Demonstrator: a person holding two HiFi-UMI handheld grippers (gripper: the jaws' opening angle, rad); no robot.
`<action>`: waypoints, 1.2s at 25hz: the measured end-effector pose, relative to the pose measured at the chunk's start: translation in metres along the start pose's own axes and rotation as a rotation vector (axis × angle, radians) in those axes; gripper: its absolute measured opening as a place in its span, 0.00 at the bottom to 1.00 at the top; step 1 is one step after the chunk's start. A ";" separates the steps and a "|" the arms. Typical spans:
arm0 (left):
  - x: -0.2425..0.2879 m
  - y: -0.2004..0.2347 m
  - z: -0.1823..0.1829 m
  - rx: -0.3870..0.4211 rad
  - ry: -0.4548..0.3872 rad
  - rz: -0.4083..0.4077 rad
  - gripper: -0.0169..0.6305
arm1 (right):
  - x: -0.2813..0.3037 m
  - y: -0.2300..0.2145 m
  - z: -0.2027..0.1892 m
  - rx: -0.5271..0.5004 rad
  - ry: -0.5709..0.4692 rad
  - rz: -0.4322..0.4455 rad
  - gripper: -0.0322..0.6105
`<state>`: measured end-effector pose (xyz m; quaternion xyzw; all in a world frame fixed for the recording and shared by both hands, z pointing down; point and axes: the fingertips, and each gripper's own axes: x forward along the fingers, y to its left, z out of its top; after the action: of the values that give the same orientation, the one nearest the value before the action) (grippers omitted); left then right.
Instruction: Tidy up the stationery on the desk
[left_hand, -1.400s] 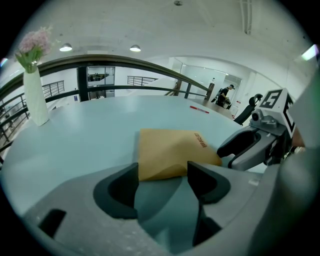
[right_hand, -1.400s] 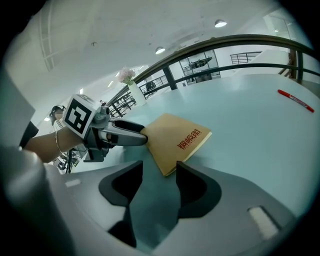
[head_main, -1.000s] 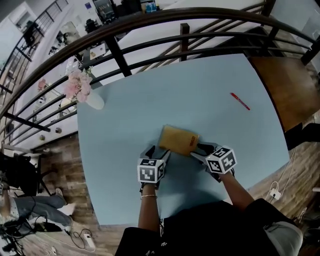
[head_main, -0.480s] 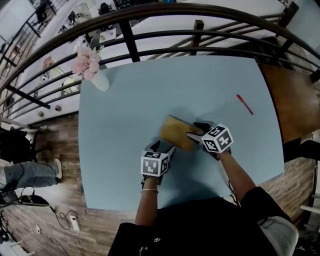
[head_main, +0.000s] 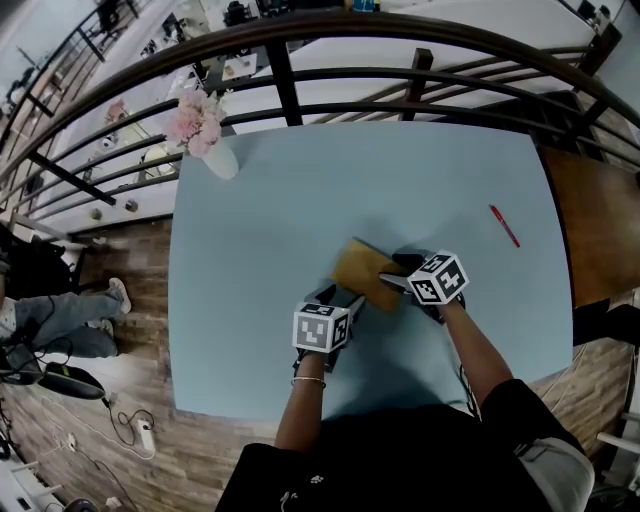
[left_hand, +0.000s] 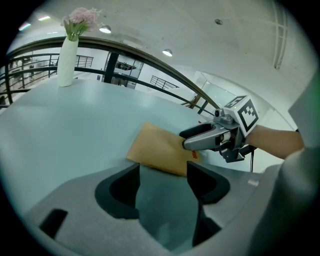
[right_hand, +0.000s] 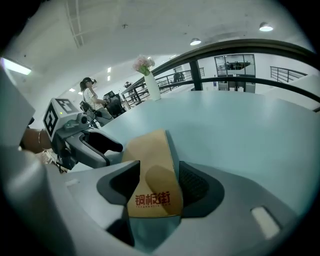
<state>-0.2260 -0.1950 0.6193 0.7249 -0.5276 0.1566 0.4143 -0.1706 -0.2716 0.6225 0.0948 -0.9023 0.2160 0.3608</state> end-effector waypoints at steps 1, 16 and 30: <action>0.002 -0.001 -0.001 0.003 0.008 -0.002 0.48 | 0.001 0.001 -0.002 -0.003 0.007 0.003 0.45; 0.009 -0.010 -0.001 0.068 0.060 0.019 0.48 | -0.009 0.022 -0.021 -0.014 0.044 0.010 0.40; 0.011 -0.008 -0.004 0.096 0.069 0.021 0.48 | -0.017 0.049 -0.050 -0.030 0.075 -0.017 0.35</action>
<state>-0.2138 -0.1981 0.6257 0.7324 -0.5125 0.2110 0.3955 -0.1440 -0.2047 0.6275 0.0888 -0.8904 0.2029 0.3977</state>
